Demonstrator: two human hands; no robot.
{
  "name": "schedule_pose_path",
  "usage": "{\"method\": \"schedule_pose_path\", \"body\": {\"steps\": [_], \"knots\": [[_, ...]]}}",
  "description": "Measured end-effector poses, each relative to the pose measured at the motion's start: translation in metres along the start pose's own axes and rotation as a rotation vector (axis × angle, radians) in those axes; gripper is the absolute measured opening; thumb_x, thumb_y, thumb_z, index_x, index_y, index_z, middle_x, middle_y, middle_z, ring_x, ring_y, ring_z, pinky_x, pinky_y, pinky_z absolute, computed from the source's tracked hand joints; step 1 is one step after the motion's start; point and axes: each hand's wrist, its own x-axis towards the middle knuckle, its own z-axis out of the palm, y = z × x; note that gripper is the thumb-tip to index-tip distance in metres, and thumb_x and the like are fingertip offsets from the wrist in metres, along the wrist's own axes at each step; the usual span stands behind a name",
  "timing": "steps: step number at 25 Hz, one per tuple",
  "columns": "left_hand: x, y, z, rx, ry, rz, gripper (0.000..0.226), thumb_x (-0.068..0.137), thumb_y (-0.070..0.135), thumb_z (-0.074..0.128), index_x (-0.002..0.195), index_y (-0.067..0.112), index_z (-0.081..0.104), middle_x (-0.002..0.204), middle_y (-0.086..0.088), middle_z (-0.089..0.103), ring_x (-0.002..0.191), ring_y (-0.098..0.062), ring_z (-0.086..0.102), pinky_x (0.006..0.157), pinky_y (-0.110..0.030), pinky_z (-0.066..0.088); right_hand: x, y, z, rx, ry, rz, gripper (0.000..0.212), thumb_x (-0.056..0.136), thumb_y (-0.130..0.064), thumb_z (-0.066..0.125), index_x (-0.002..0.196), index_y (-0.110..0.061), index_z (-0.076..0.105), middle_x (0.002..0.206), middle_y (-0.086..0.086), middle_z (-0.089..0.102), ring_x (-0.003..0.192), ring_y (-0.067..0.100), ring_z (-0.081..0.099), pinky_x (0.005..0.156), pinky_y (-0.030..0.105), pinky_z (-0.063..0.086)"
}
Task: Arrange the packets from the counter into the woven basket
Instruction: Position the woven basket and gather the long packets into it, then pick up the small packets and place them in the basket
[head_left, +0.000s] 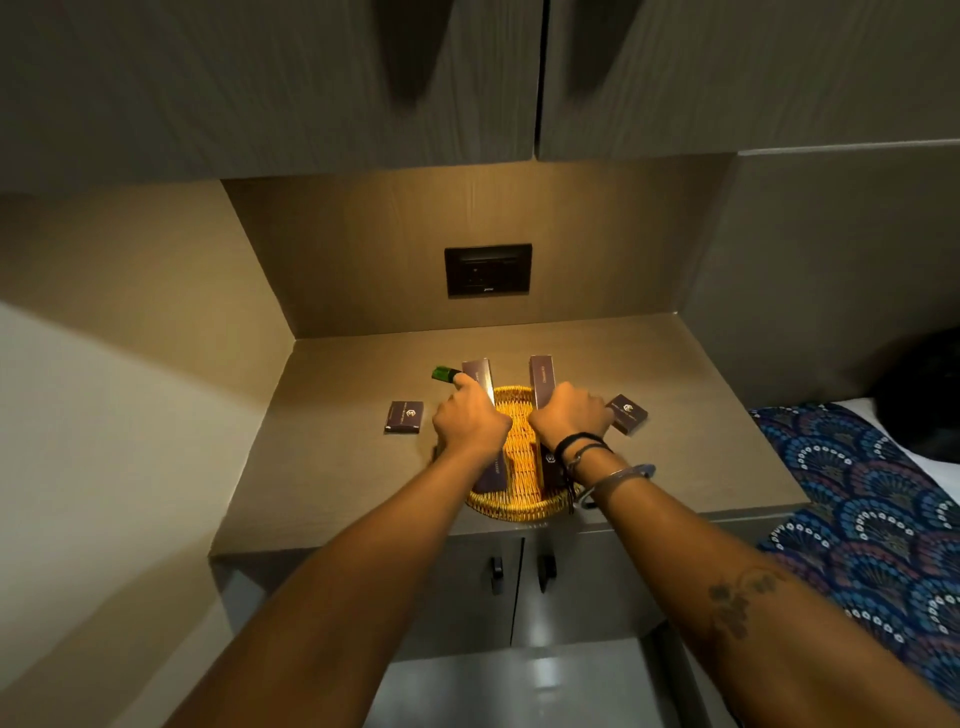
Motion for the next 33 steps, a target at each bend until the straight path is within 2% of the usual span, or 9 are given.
{"method": "schedule_pose_path", "body": {"steps": [2,6,13,23,26,29,33], "knots": [[-0.004,0.003,0.002,0.148,0.005,0.041,0.071,0.075,0.037,0.078,0.129,0.009,0.041,0.115,-0.013,0.066,0.106,-0.031,0.061,0.080,-0.037,0.045,-0.003,-0.002,0.006,-0.070,0.034,-0.037,0.013,0.084,-0.027,0.066,0.090,-0.016,0.069,0.090,0.007,0.071,0.093,0.030,0.063,0.075,0.035,0.039],[-0.005,-0.002,0.004,0.315,-0.037,0.086,0.066,0.078,0.038,0.075,0.128,0.009,0.044,0.115,-0.011,0.065,0.107,-0.029,0.060,0.082,-0.037,0.041,-0.004,0.003,0.012,-0.223,0.039,-0.069,0.010,0.086,-0.028,0.064,0.088,-0.019,0.068,0.088,0.005,0.072,0.094,0.028,0.061,0.084,0.038,0.041],[-0.004,-0.005,0.008,0.392,-0.062,0.166,0.066,0.084,0.034,0.072,0.137,0.008,0.043,0.121,-0.014,0.065,0.113,-0.031,0.057,0.086,-0.038,0.042,0.000,0.004,0.011,-0.308,0.024,-0.121,0.016,0.091,-0.032,0.064,0.097,-0.018,0.069,0.097,0.005,0.072,0.102,0.028,0.060,0.089,0.040,0.042],[-0.009,0.000,0.011,0.461,-0.091,0.195,0.050,0.085,0.028,0.069,0.129,0.012,0.050,0.124,-0.013,0.062,0.114,-0.031,0.056,0.091,-0.041,0.043,-0.004,0.004,0.011,-0.330,0.010,-0.157,0.019,0.092,-0.033,0.062,0.099,-0.017,0.069,0.102,0.006,0.072,0.105,0.028,0.059,0.090,0.042,0.043],[-0.006,-0.001,0.007,0.455,-0.095,0.192,0.048,0.084,0.032,0.069,0.126,0.013,0.053,0.118,-0.011,0.063,0.109,-0.030,0.058,0.085,-0.039,0.042,-0.004,0.005,0.009,-0.320,0.005,-0.154,0.023,0.092,-0.036,0.061,0.100,-0.017,0.069,0.101,0.007,0.071,0.104,0.028,0.058,0.089,0.041,0.043],[-0.003,-0.002,-0.001,0.393,-0.076,0.194,0.045,0.084,0.037,0.066,0.120,0.013,0.056,0.111,-0.010,0.064,0.102,-0.029,0.060,0.077,-0.037,0.040,-0.004,0.005,0.002,-0.213,0.049,-0.156,0.029,0.090,-0.040,0.056,0.093,-0.014,0.068,0.095,0.009,0.070,0.100,0.030,0.058,0.084,0.040,0.043],[0.017,-0.011,-0.023,0.213,0.052,0.242,0.024,0.090,0.031,0.056,0.103,0.012,0.062,0.097,-0.009,0.066,0.092,-0.028,0.060,0.074,-0.036,0.037,0.014,0.018,-0.014,-0.022,0.182,-0.151,0.028,0.091,-0.033,0.051,0.089,-0.009,0.066,0.095,0.010,0.067,0.101,0.031,0.056,0.086,0.044,0.042]]}}
